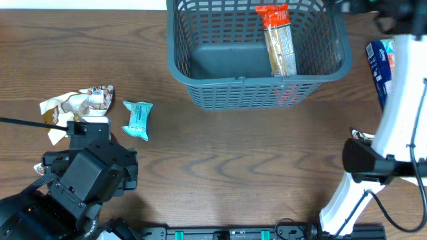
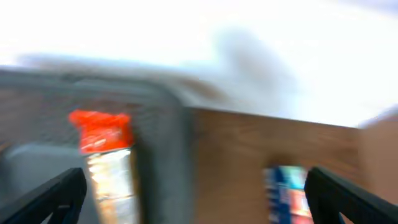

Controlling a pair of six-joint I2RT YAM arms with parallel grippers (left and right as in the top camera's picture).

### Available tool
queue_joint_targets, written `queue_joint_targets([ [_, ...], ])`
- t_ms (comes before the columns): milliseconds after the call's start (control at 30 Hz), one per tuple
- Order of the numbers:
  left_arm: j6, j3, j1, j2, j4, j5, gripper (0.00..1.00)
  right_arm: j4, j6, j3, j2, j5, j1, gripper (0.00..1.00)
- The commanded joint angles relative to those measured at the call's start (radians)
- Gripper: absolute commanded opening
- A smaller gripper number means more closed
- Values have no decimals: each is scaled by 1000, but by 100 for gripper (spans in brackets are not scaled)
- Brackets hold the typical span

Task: Pack container
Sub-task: 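Release the spaghetti in the basket and withdraw the right gripper, then move the right gripper to the blue tissue box and grasp it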

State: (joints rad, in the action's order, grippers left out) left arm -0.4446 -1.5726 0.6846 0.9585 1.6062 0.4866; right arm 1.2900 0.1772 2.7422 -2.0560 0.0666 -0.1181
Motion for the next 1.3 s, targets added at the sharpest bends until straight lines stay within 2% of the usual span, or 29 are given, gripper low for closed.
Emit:
queue_joint_targets([
  [0, -1, -13, 1, 1, 9, 23, 98, 34, -23, 74, 19, -117, -76, 99],
  [200, -1, -13, 1, 1, 9, 23, 99, 126, -13, 78, 21, -138, -193, 99],
  [400, -1, -13, 1, 1, 9, 23, 99, 195, 115, 76, 21, -138, -283, 99],
  [533, -1, -13, 1, 1, 9, 23, 99, 197, 131, 76, 13, -129, -357, 99],
  [667, -1, -13, 1, 1, 9, 23, 99, 248, 328, 57, -12, 40, -428, 99],
  [767, -1, -13, 1, 1, 9, 23, 99, 251, 393, 21, -32, 120, -467, 99],
  [1033, -1, -13, 1, 1, 9, 23, 99, 227, 393, -90, -193, 131, -493, 99],
  [1267, -1, -13, 1, 1, 9, 23, 99, 179, 394, -91, -313, 87, -491, 99],
])
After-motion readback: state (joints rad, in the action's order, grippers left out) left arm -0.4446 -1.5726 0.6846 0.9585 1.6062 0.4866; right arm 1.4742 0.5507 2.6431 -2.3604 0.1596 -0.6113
